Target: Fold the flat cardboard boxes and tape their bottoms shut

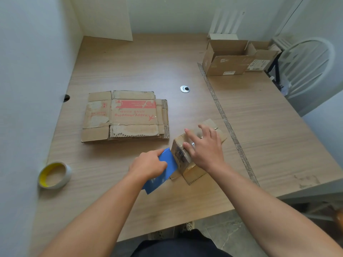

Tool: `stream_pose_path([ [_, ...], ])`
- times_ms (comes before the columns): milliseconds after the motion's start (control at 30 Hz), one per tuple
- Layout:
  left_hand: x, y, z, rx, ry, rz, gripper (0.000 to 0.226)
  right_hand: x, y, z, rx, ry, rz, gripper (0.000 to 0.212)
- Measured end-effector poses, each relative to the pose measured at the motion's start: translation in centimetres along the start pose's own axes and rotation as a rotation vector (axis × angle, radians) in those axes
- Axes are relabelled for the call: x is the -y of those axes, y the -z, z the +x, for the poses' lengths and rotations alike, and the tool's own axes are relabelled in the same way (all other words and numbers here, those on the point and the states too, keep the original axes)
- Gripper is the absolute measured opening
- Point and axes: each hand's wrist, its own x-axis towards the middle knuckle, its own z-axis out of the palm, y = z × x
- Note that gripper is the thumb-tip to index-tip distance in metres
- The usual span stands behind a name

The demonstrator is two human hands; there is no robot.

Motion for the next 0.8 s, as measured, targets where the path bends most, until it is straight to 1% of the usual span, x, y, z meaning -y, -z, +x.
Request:
stream_pose_path([
  [67,1.5,0.3,-0.2,-0.007,0.023,-0.016,0.059,0.7,0.0,-0.8,-0.026,0.019,-0.016,0.047],
  [200,4.5,1.1,-0.8,-0.029,0.030,-0.059,0.064,1.3,-1.5,-2.3,-0.023,0.053,-0.053,0.072],
  [233,5.0,1.3,-1.0,-0.042,0.016,-0.075,0.064,1.1,-1.7,-2.1,-0.021,0.076,-0.061,0.073],
  [367,6.0,2.3,-1.6,-0.119,-0.100,-0.137,0.064,-0.1,-1.0,-1.1,0.053,0.184,0.037,0.065],
  [467,6.1,2.9,-1.9,-0.172,-0.191,-0.147,0.063,-1.4,-0.6,-0.8,0.132,0.274,0.051,0.063],
  [633,5.6,3.1,-2.1,-0.237,-0.332,-0.098,0.063,-3.8,-0.7,-0.8,0.186,0.331,0.158,0.060],
  [800,4.7,2.5,-2.0,-0.310,-0.494,-0.048,0.065,-6.0,-0.7,-0.2,0.177,0.438,0.271,0.056],
])
